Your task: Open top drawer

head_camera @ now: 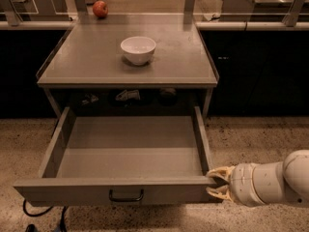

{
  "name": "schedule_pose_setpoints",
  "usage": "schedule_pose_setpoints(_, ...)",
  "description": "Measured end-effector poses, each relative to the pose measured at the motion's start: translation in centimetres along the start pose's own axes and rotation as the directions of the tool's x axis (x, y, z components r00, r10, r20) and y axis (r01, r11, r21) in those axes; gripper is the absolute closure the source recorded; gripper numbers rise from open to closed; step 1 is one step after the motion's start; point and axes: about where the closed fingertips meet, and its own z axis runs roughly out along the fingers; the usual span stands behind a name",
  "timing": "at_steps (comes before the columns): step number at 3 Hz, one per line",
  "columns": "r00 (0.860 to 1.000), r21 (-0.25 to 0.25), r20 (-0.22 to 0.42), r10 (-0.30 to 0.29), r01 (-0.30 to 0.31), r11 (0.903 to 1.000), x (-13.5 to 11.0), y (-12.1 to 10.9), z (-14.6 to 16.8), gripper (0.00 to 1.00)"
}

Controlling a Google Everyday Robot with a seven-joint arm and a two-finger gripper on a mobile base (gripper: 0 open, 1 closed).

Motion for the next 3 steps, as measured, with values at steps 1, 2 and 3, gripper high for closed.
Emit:
schedule_pose_setpoints(1,1.000,0.000,0.005,-0.003,0.003,1.0000,0.32,0.98,-0.18,1.00)
schedule_pose_setpoints(2,1.000,0.000,0.005,-0.003,0.003,1.0000,0.10,0.90,-0.38,0.85)
schedule_pose_setpoints(3,1.000,0.000,0.005,-0.003,0.003,1.0000,0.10,0.90,-0.38,0.62)
